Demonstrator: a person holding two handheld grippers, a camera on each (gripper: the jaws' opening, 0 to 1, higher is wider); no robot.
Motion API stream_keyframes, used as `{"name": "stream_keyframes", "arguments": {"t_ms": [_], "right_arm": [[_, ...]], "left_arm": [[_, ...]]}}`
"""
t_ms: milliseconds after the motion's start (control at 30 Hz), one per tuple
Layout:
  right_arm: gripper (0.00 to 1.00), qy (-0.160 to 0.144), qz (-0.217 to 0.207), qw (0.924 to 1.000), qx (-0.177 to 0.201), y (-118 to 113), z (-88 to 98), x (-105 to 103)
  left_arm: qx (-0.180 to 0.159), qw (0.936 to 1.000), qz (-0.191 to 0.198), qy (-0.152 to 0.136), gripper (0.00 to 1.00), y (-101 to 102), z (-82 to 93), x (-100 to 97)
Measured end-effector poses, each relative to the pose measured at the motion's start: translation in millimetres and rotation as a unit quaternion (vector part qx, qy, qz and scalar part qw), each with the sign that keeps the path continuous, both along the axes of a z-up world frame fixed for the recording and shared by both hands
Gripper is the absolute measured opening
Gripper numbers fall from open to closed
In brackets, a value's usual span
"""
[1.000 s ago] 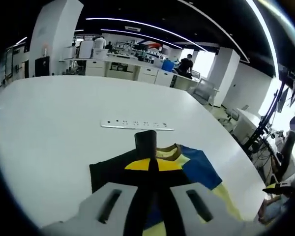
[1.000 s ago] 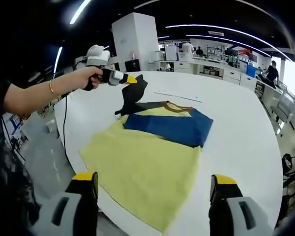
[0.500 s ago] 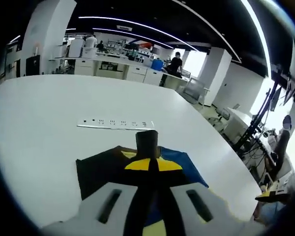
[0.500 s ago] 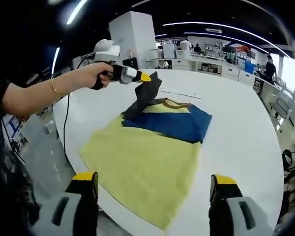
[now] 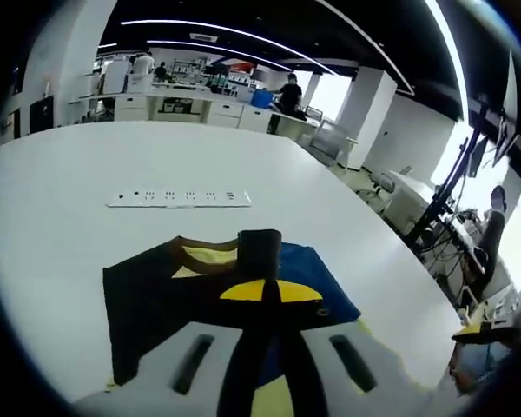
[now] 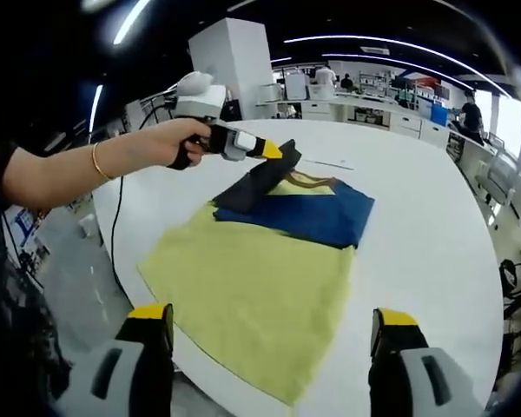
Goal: Fold the garment on the visible template until the final outline fits inside the template.
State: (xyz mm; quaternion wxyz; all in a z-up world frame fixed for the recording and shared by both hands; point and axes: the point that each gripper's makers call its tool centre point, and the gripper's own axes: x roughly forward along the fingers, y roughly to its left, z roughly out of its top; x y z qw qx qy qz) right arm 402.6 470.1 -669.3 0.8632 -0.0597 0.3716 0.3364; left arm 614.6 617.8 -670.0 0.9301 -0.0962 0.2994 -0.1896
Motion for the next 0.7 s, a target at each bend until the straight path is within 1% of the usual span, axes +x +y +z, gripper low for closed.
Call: {"name": "stream_keyframes", "arguments": {"t_ms": [67, 133, 200, 267, 333, 400, 467, 500, 533, 567, 633, 700], "right_arm": [[0.95, 0.001, -0.002, 1.0000, 0.000, -0.4, -1.2, 0.3], [0.94, 0.001, -0.003, 1.0000, 0.000, -0.7, -1.6, 0.7], [0.94, 0.002, -0.005, 1.0000, 0.001, -1.4, -2.3, 1.3], [0.94, 0.002, -0.006, 1.0000, 0.002, -2.3, -3.0, 1.8], [0.94, 0.002, -0.008, 1.0000, 0.002, -3.3, -3.5, 2.5], [0.94, 0.003, -0.010, 0.9999, 0.001, -4.5, -4.1, 3.1], [0.94, 0.003, -0.013, 0.9999, 0.001, -5.7, -4.6, 4.4], [0.94, 0.003, -0.013, 0.9999, 0.001, -5.9, -4.9, 5.1], [0.94, 0.003, -0.013, 0.9999, 0.000, -6.0, -5.1, 5.7], [0.94, 0.002, -0.013, 0.9999, -0.003, -6.3, -5.8, 6.9], [0.94, 0.001, -0.012, 0.9999, -0.006, -6.2, -7.1, 9.2], [0.93, 0.001, -0.010, 0.9999, -0.008, -5.3, -7.5, 11.0]], "left_arm": [[-0.005, 0.9999, -0.011, 0.003, 0.01, -5.8, -5.3, -1.0], [-0.019, 0.9995, -0.025, 0.005, 0.01, -13.8, -9.8, -2.2], [-0.018, 0.9991, -0.038, 0.010, 0.02, -18.8, -14.9, -4.2], [-0.008, 0.9983, -0.056, 0.012, 0.06, -23.9, -21.6, -6.7], [-0.005, 0.9975, -0.070, 0.008, 0.13, -28.4, -25.2, -8.3], [0.001, 0.9968, -0.080, 0.008, 0.22, -29.9, -27.7, -10.1], [0.004, 0.9963, -0.086, -0.001, 0.32, -30.4, -26.3, -10.8], [0.004, 0.9957, -0.092, -0.012, 0.39, -31.2, -23.1, -10.6], [0.003, 0.9954, -0.094, -0.019, 0.45, -30.7, -20.9, -9.7], [0.005, 0.9951, -0.095, -0.025, 0.53, -29.4, -18.0, -9.4], [0.013, 0.9942, -0.097, -0.045, 0.64, -25.5, -11.5, -7.3], [0.015, 0.9941, -0.094, -0.052, 0.76, -21.7, -7.9, -7.4]]}}
